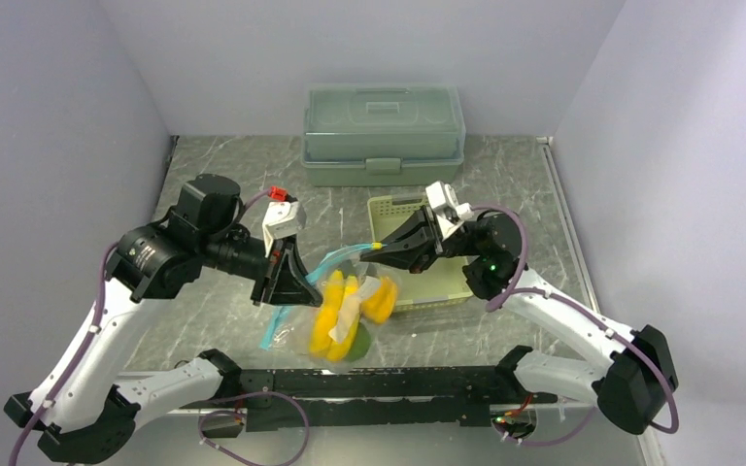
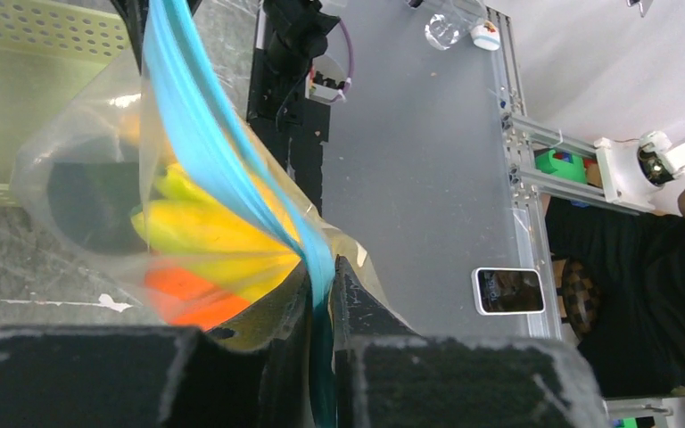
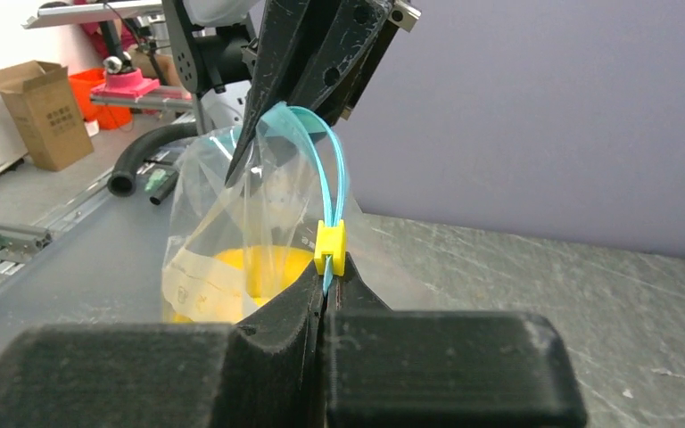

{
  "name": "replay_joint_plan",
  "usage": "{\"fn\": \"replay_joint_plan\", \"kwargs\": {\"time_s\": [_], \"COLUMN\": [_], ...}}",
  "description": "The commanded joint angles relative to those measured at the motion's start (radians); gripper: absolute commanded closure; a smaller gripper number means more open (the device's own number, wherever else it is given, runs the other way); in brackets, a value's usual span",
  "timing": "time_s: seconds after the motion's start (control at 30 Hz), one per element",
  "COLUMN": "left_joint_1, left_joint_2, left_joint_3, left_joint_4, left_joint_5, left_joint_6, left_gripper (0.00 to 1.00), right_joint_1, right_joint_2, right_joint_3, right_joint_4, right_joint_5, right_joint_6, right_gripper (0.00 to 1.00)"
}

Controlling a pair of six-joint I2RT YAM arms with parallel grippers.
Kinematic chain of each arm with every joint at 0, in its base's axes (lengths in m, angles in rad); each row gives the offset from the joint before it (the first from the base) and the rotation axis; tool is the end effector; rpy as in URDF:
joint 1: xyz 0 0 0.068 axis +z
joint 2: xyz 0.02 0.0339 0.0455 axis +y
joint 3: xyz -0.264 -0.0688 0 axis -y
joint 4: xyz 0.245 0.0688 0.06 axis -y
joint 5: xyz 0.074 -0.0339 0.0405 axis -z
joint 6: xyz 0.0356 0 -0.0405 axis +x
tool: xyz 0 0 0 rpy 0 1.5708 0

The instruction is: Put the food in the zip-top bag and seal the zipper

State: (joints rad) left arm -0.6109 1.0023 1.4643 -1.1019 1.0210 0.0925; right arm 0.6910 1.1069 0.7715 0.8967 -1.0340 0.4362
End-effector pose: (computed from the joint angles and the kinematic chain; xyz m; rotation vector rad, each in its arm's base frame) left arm 0.1011 -0.1079 0.4436 1.2809 1.7720 -1.4103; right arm 0.1585 0.1708 0.3747 -1.1592 0.8696 1.4618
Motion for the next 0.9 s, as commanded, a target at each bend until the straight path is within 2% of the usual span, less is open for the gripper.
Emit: {"fn": "replay_joint_plan", "kwargs": {"time_s": [0.0,0.17,0.4,0.7,0.87], "left_joint_1": [0.000,0.000,0.000,0.000,0.000], "left_joint_2": [-0.021,-0.013,-0.027,-0.028,-0.026], "left_joint_3": [0.013,0.011,0.013,0.010,-0.003], "left_joint_4": [0.053,0.064,0.083,0.172,0.226], "left_joint_5": [-0.055,-0.200,-0.267,-0.356,-0.346], "left_joint_6": [0.013,-0.023,-0.027,-0.067,-0.086], "left_gripper": [0.79,0.63,0.44,0.38,0.35], "right_joint_1": [0.002,0.002,0.002,0.006,0.022], "right_joint_2": [-0.049,-0.079,-0.071,0.012,0.046], "right_joint_3": [0.035,0.118,0.243,0.357,0.423], "right_joint_4": [-0.082,-0.414,-0.764,-1.027,-1.174], "right_joint_5": [0.022,0.032,0.041,0.007,0.009], "right_joint_6": [-0.090,-0.274,-0.427,-0.532,-0.594], "right_gripper": [1.00,1.00,1.00,1.00,1.00]}}
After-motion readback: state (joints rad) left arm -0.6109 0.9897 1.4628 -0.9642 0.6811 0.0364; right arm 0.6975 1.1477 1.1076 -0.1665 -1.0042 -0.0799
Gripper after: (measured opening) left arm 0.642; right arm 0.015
